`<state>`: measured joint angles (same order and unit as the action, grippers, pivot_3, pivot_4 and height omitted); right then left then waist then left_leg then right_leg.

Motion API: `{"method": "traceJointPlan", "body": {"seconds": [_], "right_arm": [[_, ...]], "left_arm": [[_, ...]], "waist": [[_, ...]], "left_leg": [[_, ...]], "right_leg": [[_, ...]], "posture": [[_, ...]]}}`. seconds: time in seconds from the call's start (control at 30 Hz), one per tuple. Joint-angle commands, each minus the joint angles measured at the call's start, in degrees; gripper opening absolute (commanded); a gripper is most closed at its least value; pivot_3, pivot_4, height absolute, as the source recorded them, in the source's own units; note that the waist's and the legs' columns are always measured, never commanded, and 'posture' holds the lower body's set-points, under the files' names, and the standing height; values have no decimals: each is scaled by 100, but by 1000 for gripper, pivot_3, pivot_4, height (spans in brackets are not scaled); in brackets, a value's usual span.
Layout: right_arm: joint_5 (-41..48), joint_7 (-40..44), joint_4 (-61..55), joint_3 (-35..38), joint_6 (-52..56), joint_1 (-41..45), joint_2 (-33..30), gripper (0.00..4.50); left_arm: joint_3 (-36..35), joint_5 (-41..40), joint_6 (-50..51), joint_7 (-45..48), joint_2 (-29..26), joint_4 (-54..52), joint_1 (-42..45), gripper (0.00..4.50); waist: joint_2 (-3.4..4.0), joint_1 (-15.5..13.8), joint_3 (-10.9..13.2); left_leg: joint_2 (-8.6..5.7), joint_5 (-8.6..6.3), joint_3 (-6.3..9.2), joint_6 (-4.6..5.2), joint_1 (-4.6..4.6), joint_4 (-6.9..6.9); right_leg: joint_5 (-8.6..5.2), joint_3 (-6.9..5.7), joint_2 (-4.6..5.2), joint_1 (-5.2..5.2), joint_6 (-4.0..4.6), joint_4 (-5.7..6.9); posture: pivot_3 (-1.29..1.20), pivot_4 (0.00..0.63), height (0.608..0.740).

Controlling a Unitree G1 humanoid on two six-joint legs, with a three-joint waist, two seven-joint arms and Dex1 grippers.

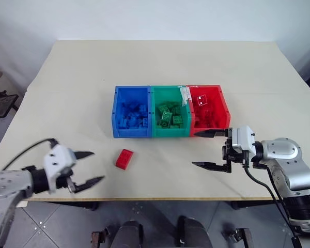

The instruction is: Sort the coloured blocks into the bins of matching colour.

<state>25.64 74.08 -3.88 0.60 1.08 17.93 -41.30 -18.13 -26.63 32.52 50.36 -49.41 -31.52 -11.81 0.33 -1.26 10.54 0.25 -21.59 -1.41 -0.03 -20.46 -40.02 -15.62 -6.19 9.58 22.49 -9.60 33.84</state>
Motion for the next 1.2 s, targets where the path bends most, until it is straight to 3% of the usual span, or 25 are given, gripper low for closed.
{"method": "traceJointPlan", "body": {"seconds": [0.03,0.2,0.3,0.4,0.5,0.77,0.93,1.03,1.2], "right_arm": [[62,-33,-146,239,-63,-183,-103,4500],[130,-188,-477,412,43,-566,-180,4500],[170,-250,-626,505,103,-752,-225,4500],[215,-145,-773,628,157,-997,-374,4500],[256,-142,-833,700,185,-1081,-445,4500],[178,-270,-807,692,121,-1119,-388,4500],[163,-593,-1071,929,104,-1555,-350,4500],[249,-1043,-1316,1300,192,-1924,-254,4500],[530,-2199,-1878,2022,582,-2456,251,4500]], "left_arm": [[463,-234,1265,-947,224,-742,340,4472],[992,469,2101,-2715,1216,-797,1063,4472],[1060,348,2571,-3047,1651,-798,1246,4472],[1457,354,2758,-3039,1689,-842,1231,4472],[1541,259,2854,-2901,1572,-875,1242,3881],[1857,581,2119,-2556,1067,-692,1275,1438],[1827,512,527,-2084,1529,-409,1750,1443],[1848,179,443,-1919,1972,-177,2346,1443],[2704,628,35,-1618,2399,814,3751,1443]], "waist": [[0,-12,0],[0,-16,-1],[1,-1,-1],[2,-9,-2],[2,-20,-3],[6,-24,-5],[4,-55,-4],[4,-75,-4],[7,-106,-6]], "left_leg": [[0,0,0,0,1,-1],[-4,0,-3,0,3,-7],[-3,0,-4,-1,6,-4],[-3,0,-5,-2,7,-4],[-4,0,-8,-1,8,-6],[-4,0,-12,-1,12,-5],[-6,0,-11,-1,6,-7],[-6,0,-11,-1,2,-13],[-8,0,-18,-1,7,-12]], "right_leg": [[0,0,0,-1,0,0],[0,6,0,-5,0,0],[0,5,0,-4,0,1],[0,6,0,-4,0,1],[0,8,0,-10,0,-7],[-1,12,0,-12,2,-10],[-1,12,0,-11,2,-17],[0,12,0,-11,2,-17],[0,11,0,-10,1,-7]], "posture": [[0,150,740],[0,150,740],[0,150,740],[0,150,740],[0,150,740],[0,150,740],[0,150,740],[0,150,740],[0,150,740]]}}
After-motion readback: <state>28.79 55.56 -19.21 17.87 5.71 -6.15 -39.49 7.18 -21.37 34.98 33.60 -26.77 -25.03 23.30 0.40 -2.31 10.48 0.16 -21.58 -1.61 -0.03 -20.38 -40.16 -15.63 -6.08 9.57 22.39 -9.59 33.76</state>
